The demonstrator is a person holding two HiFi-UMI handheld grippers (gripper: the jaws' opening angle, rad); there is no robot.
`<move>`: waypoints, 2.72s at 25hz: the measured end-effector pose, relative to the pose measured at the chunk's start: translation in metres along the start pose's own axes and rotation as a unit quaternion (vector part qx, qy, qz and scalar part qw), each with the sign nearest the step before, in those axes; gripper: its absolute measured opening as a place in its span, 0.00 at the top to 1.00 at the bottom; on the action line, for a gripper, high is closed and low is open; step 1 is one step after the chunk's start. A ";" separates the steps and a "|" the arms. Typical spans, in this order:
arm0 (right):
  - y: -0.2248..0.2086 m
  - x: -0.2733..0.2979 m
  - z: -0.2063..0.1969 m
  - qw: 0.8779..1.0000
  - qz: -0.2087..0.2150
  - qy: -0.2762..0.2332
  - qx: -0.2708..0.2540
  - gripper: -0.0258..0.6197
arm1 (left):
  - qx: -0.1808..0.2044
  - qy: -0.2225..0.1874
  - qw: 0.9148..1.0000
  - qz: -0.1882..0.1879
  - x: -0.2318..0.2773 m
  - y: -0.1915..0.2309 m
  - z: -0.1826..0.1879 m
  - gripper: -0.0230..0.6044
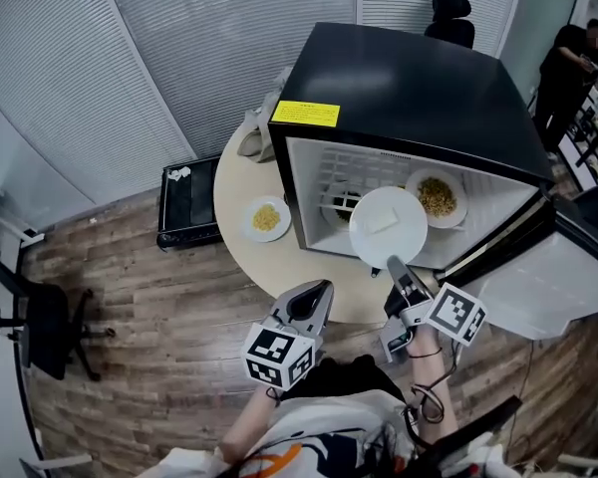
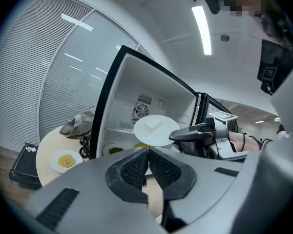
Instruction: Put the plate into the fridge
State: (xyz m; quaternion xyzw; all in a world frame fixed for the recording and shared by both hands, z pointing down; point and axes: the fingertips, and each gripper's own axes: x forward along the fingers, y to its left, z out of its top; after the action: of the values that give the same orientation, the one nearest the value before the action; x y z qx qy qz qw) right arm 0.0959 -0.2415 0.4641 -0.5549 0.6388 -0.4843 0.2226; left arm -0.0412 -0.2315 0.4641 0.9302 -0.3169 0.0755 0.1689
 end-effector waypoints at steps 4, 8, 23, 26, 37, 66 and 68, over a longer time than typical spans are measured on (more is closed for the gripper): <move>0.000 0.012 0.005 1.000 0.002 0.009 0.008 0.92 | -0.006 -0.003 1.000 0.003 0.002 0.000 0.000 0.94; -0.002 0.025 0.010 1.000 0.009 0.020 0.006 0.92 | -0.010 -0.006 1.000 0.013 0.007 0.002 0.001 0.94; -0.012 0.064 0.019 0.998 0.015 0.049 0.037 0.92 | -0.025 -0.023 0.998 0.060 0.022 0.019 0.012 0.94; -0.010 0.069 0.021 0.998 0.010 0.049 0.022 0.92 | -0.024 -0.022 0.997 0.065 0.025 0.021 0.014 0.94; 0.002 0.090 0.031 0.995 0.007 0.050 -0.086 0.87 | -0.023 -0.019 0.997 0.077 0.033 0.027 0.017 0.94; 0.001 0.125 0.021 0.907 -0.081 0.116 -0.397 0.50 | -0.039 -0.008 0.992 0.120 0.032 0.062 0.010 0.94; 0.001 0.124 0.018 0.893 -0.091 0.128 -0.422 0.50 | -0.039 -0.007 0.992 0.119 0.034 0.062 0.010 0.94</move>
State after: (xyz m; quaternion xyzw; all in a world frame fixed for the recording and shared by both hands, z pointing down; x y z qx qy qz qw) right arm 0.0745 -0.3629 0.4872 -0.5851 0.7530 -0.2541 -0.1614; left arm -0.0516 -0.3004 0.4795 0.8791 -0.4294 0.0761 0.1925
